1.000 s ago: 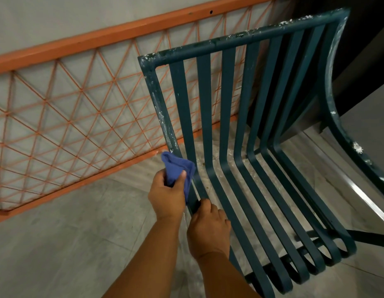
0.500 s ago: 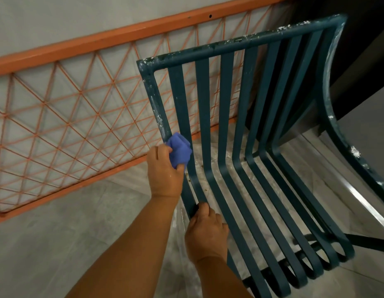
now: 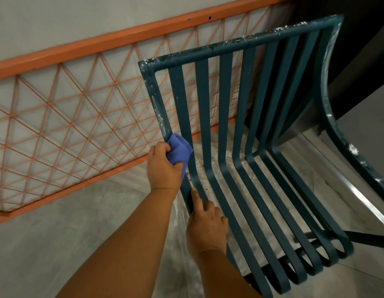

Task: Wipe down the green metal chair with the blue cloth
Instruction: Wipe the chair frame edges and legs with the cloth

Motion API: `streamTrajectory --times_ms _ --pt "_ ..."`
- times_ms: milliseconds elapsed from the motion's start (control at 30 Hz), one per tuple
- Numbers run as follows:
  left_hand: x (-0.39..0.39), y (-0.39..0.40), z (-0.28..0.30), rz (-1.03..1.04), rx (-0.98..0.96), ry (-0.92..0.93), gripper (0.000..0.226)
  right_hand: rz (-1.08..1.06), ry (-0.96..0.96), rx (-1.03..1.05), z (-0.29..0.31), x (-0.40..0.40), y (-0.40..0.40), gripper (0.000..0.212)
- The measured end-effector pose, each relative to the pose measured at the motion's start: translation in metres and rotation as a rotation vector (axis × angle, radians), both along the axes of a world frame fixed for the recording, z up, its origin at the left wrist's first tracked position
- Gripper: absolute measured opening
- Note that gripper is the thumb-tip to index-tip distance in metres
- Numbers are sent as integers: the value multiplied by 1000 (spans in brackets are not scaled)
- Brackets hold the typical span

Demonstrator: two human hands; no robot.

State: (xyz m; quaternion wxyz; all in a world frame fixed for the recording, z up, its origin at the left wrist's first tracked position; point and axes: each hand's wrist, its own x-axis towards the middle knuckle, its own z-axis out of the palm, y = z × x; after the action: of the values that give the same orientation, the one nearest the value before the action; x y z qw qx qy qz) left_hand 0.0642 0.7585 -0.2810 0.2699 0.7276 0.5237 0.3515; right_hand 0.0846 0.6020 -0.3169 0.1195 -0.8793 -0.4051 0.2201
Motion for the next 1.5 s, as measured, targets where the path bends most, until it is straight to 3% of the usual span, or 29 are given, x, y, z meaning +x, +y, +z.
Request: streamTrajectory --times_ms 167,300,433,567,867,1067,1300,1500 --pt "-1 3 -2 -21 -3 38 32 -113 -108 294 12 12 41 20" --pt "-2 2 -2 -1 -14 1 35 -54 -6 401 3 24 75 33" --pt "-6 -16 -2 4 -15 -86 33 -21 -148 341 -10 21 73 38" --pt "-13 -30 -4 -16 -87 -189 36 -1 -140 261 -8 23 74 48" --pt "-8 27 14 -41 104 -121 42 -73 -173 305 -4 19 74 40" --pt "-16 8 2 -120 29 -64 37 -55 -167 297 -2 18 73 39" --pt "0 55 28 -96 162 -111 36 -63 -166 289 -3 19 74 39" --pt "-13 16 6 -129 53 -28 40 -48 -156 312 -1 18 73 38"
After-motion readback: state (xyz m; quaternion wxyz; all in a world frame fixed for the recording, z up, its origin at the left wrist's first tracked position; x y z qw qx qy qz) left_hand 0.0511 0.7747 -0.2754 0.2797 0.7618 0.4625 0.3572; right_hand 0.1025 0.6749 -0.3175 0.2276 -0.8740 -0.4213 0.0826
